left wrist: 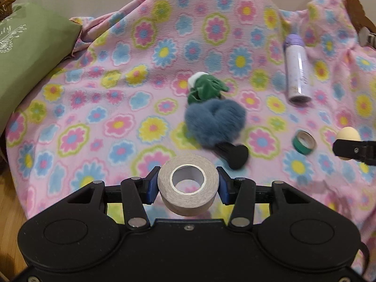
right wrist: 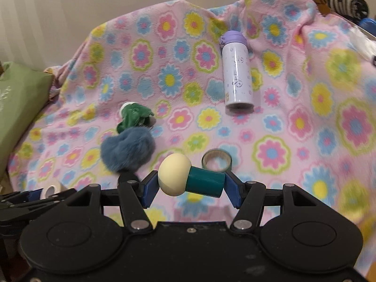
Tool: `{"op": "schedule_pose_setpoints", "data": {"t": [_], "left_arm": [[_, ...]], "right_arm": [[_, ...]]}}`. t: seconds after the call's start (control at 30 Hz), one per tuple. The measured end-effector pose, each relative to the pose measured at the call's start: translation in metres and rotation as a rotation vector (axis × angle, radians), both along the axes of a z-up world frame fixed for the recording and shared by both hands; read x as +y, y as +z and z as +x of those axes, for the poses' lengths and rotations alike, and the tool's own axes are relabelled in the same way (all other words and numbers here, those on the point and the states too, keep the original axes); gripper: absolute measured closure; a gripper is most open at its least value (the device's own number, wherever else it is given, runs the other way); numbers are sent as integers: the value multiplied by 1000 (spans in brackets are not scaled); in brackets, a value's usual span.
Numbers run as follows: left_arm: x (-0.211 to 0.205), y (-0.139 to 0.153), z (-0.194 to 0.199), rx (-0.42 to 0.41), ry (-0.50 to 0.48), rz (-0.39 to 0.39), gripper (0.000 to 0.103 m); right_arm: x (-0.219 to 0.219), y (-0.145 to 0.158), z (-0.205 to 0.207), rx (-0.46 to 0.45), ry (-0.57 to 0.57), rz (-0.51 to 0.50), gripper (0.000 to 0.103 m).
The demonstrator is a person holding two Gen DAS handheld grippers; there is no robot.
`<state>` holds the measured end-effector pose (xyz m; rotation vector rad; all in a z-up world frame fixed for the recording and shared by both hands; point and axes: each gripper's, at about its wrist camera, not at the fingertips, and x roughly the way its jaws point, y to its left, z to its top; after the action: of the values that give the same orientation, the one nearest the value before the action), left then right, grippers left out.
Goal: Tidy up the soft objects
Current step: 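Carry the tape roll and stick over the basket with both grippers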
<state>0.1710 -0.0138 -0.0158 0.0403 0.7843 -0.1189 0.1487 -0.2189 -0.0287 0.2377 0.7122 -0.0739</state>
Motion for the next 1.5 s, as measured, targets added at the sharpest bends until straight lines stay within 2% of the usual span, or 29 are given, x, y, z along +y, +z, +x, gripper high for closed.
{"op": "schedule_pose_setpoints", "data": {"t": [0.4,0.8,1.0,1.2,1.3,1.5], "left_arm": [[-13,2,-69,8,-28,-24,55],[-13,-1,-119,-1,-24,-45,55],[-7,-5,-123,10,1,-50,55],[-3,-12,-110,48,15,-60,55],[-4,-15,-102,58,22,-38,55],[-2,-16,-91,75,43,-44,55]], "right_arm": [[11,-2,-90,-29,5,66,44],[21,-8,-148,-54,0,92,44],[30,-14,-153,-22,22,89,44],[40,-25,-141,27,48,63,44],[41,-27,-134,37,45,47,44],[38,-26,-122,45,18,43,44]]}}
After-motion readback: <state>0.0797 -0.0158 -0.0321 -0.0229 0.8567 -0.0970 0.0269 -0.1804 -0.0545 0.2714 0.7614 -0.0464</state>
